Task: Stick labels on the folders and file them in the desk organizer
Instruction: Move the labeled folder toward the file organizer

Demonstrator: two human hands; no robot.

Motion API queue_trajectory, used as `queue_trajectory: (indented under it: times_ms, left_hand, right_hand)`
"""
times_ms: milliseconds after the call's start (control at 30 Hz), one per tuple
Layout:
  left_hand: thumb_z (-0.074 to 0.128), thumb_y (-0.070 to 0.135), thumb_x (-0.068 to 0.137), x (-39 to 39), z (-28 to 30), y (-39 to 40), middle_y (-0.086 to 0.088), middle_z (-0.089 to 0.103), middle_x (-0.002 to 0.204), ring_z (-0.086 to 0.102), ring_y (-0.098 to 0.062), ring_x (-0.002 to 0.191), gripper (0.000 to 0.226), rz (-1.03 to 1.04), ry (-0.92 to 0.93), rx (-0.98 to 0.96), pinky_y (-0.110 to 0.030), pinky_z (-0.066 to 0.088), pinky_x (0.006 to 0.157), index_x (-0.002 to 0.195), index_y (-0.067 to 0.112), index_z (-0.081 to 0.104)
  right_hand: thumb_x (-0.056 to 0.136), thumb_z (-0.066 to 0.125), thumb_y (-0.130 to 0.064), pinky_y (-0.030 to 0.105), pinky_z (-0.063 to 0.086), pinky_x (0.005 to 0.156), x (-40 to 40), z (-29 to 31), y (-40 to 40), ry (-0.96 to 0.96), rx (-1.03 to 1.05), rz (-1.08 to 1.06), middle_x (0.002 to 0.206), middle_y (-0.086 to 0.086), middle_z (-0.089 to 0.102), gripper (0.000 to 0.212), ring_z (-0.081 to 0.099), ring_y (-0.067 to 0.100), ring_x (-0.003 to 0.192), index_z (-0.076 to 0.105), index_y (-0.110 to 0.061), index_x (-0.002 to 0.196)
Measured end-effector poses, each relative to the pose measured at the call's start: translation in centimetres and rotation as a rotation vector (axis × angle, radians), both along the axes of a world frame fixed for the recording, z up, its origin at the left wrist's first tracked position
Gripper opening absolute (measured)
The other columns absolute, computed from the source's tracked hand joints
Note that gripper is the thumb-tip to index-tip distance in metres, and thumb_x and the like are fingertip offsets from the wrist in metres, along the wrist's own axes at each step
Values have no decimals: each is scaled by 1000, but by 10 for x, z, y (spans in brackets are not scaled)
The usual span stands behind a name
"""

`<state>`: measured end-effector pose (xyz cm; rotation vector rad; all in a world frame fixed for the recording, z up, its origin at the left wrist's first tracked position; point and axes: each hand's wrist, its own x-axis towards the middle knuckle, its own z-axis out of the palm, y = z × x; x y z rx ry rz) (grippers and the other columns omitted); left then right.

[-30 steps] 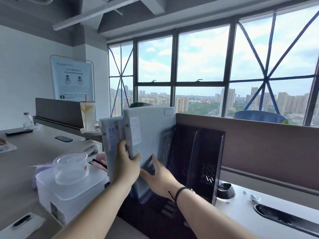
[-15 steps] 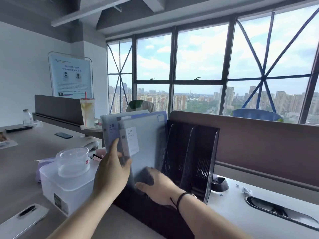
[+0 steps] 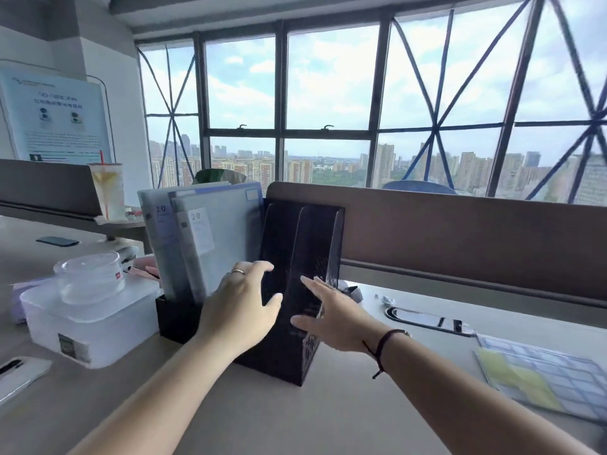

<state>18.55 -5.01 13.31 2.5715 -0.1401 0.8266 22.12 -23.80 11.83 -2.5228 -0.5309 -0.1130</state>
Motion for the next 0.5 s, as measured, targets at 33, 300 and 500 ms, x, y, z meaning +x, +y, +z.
queue_trajectory:
  times_ms: [33, 300, 500]
  left_hand:
    - [60, 46, 90, -4, -3, -10, 8, 48, 138, 54, -19, 121, 49, -31, 22, 8, -38, 51, 85, 135, 33, 46]
    - [64, 43, 88, -42, -24, -147, 8, 49, 137, 47, -17, 127, 48, -394, 104, 24, -36, 47, 92, 133, 34, 51]
    - [62, 50, 88, -87, -36, -265, 14, 45, 140, 46, -11, 127, 46, -701, 205, 88, -35, 46, 93, 131, 38, 49]
  right_hand:
    - [88, 63, -56, 22, 24, 113, -11, 1, -14, -14, -5, -12, 164, -12, 14, 84, 18, 7, 150, 17, -39, 156]
    - [90, 64, -51, 26, 19, 120, -122, -5, -155, -43, -85, -234, 163, -15, 17, 81, 17, 1, 149, 16, -44, 155]
    - [88, 68, -48, 16, 23, 111, -224, -13, -270, 29, -81, -508, 158, -15, 31, 82, 28, 1, 143, 22, -40, 155]
